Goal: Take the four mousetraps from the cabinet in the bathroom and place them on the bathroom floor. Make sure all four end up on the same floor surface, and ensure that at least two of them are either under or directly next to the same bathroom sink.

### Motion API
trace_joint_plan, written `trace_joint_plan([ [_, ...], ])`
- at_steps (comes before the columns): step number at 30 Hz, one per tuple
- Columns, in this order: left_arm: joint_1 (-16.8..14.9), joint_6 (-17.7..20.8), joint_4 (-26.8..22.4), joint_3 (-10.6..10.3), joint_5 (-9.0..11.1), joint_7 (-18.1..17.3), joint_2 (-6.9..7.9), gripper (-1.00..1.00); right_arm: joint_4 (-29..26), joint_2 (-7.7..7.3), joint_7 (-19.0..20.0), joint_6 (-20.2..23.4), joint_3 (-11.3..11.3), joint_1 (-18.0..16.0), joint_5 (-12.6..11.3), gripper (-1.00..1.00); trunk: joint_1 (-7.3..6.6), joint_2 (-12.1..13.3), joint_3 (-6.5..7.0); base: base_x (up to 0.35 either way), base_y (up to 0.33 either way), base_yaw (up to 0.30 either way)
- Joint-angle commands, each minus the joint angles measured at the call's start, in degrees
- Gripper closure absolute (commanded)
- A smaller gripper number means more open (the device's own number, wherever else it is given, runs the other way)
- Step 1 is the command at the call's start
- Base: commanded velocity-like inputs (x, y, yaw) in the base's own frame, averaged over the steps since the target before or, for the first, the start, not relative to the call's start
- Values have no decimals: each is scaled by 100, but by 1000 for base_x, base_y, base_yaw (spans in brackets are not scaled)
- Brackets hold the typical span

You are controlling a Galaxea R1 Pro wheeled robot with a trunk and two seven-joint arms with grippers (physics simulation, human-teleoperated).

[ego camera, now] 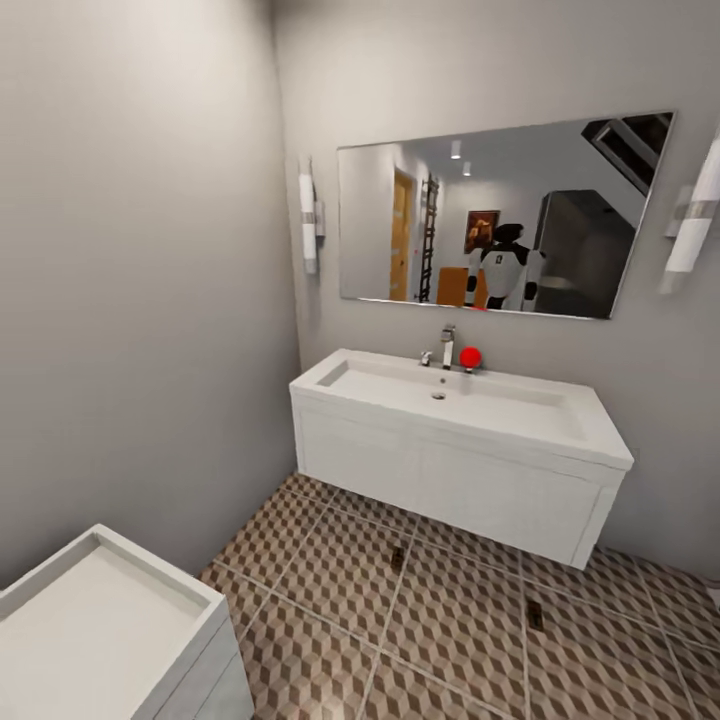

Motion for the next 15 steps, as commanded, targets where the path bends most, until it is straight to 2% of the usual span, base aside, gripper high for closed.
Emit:
trace_joint_plan([
  [1, 4, -15, 3, -49, 50, 18, -5, -100, 19, -2, -18, -34, -49, -7, 57, -100, 0, -4, -6, 0, 0, 166],
  [7, 51, -39, 2, -52, 46, 18, -12, -100, 19, -2, -18, -43, -51, -7, 50, -100, 0, -4, -6, 0, 0, 86],
  [15, 85, -75, 2, -53, 49, 18, -15, -100, 19, -2, -18, -53, -63, -7, 39, -100, 0, -4, -6, 0, 0, 23],
])
